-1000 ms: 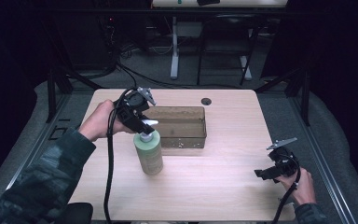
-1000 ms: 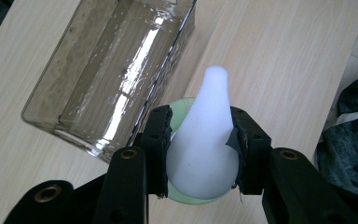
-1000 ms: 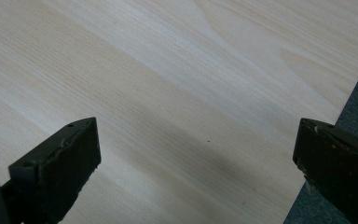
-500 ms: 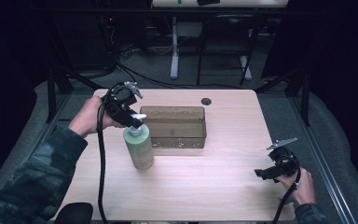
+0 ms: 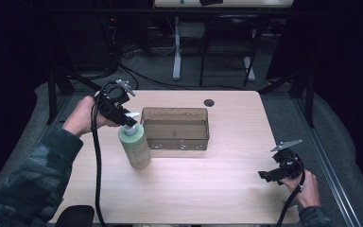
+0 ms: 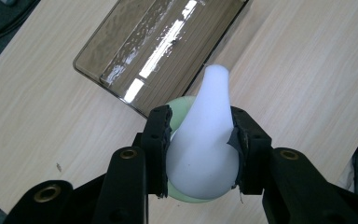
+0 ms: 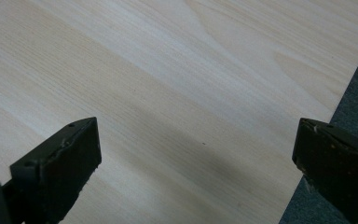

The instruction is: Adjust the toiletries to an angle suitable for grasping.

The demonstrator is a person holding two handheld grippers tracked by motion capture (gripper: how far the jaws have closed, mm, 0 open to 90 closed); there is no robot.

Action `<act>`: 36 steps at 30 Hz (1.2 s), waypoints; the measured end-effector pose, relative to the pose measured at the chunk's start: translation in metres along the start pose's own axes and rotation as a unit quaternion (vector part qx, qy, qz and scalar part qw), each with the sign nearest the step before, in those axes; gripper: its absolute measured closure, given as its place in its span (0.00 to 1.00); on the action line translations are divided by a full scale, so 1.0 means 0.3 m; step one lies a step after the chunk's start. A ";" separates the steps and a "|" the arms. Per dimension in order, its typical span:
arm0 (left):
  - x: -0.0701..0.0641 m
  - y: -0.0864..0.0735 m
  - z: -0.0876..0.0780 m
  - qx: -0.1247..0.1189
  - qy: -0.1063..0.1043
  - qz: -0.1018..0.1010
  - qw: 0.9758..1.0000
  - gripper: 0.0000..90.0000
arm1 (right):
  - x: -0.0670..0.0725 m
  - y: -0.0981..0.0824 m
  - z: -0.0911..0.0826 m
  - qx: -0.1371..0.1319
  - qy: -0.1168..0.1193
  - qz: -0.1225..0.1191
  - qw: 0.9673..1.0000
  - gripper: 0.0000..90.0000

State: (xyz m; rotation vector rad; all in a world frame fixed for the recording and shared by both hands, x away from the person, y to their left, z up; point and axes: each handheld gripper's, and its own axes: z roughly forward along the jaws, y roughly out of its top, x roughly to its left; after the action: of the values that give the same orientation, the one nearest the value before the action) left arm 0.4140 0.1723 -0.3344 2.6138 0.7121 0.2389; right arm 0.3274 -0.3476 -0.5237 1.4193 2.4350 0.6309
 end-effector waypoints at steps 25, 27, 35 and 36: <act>0.007 0.015 -0.019 -0.001 -0.020 0.012 1.000 0.41 | 0.007 0.006 -0.008 -0.006 0.005 0.001 1.000 0.00; 0.003 0.016 -0.014 0.007 -0.020 0.018 1.000 0.50 | 0.005 0.005 -0.001 -0.002 0.006 0.000 1.000 0.00; 0.009 0.019 -0.011 0.013 -0.007 0.023 1.000 0.69 | 0.006 0.002 -0.011 -0.004 0.001 0.001 1.000 0.00; 0.009 0.019 -0.011 0.013 -0.007 0.023 1.000 0.70 | 0.007 0.002 -0.011 -0.004 0.001 0.000 1.000 0.00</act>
State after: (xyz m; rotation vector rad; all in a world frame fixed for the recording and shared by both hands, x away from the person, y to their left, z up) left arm 0.4181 0.1703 -0.3289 2.6556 0.6534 0.2263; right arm 0.3255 -0.3464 -0.5205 1.4177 2.4311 0.6404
